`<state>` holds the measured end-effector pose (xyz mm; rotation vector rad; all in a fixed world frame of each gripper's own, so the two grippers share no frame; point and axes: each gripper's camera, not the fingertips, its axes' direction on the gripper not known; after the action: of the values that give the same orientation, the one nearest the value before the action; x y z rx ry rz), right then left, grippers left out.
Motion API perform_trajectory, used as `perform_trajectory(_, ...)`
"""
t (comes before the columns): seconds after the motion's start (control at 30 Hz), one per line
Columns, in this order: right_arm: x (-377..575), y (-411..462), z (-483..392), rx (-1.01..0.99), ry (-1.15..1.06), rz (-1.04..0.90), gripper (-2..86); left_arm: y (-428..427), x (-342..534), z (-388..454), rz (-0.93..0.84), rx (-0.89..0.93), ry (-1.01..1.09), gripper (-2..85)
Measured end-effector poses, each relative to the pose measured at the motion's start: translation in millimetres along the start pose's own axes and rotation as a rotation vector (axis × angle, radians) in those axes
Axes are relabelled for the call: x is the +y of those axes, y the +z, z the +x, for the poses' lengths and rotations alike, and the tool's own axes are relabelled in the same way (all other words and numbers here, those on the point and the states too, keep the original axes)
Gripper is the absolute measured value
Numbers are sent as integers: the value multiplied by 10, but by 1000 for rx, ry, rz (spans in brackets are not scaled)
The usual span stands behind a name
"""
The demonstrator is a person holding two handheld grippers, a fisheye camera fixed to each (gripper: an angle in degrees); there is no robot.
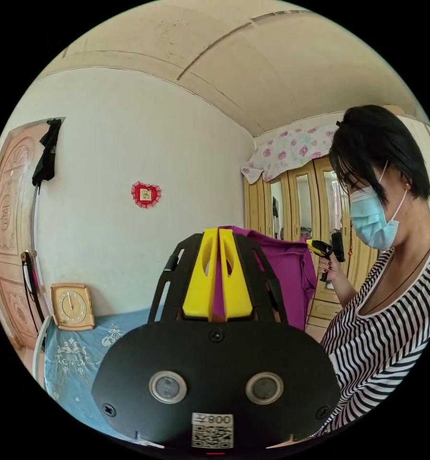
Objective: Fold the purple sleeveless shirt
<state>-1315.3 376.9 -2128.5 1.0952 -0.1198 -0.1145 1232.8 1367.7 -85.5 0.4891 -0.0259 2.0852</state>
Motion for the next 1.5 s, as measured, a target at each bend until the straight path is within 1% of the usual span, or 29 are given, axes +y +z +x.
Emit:
perform_trajectory(0.1,119,250,-23,-24,-21,-2,2,-306,-40,-24,16,-29,12,3)
perform_trajectory(0.3,409,834,150,-56,-14,-17,2,-640,-38,-182,8,-89,27,4)
perform_trajectory(0.53,826,1713,630,-62,9,-60,2,-663,97,-623,-19,-106,-4,4)
perform_trajectory(0.7,1152,2493,1205,-35,37,-120,1,-307,299,-1199,-91,-138,-35,4)
perform_trajectory(0.8,1380,3090,1720,-25,67,-161,1,54,479,-1658,-147,-152,-82,4)
perform_trajectory(0.93,1753,4117,2654,54,110,-244,1,659,814,-2355,-245,-182,-159,4)
perform_trajectory(1.0,1974,4621,3143,94,149,-296,1,1150,1168,-2864,-328,-211,-224,5)
perform_trajectory(1.07,2396,5357,3865,138,214,-389,1,1555,1531,-3252,-410,-236,-291,5)
perform_trajectory(1.1,2526,5546,4054,146,239,-417,1,1817,1816,-3494,-457,-243,-344,5)
perform_trajectory(1.13,2811,5924,4422,161,287,-482,1,1951,1964,-3595,-484,-251,-348,5)
perform_trajectory(1.17,3129,6290,4773,186,340,-550,1,2228,2294,-3791,-562,-297,-365,4)
perform_trajectory(1.2,3298,6469,4942,196,364,-589,1,2482,2644,-3973,-645,-332,-395,4)
perform_trajectory(1.23,3642,6794,5263,222,421,-666,1,2603,2828,-4055,-693,-343,-401,4)
perform_trajectory(1.27,3995,7072,5566,257,480,-733,1,2795,3201,-4212,-788,-392,-449,3)
perform_trajectory(1.3,4161,7185,5703,279,504,-762,1,2906,3544,-4337,-846,-429,-503,3)
perform_trajectory(1.37,4748,7468,6161,347,603,-828,1,2961,3987,-4463,-900,-418,-569,3)
perform_trajectory(1.43,5086,7547,6338,320,640,-829,1,2872,4352,-4517,-896,-369,-643,3)
perform_trajectory(1.5,5372,7558,6346,263,619,-836,1,2634,4762,-4493,-914,-297,-698,4)
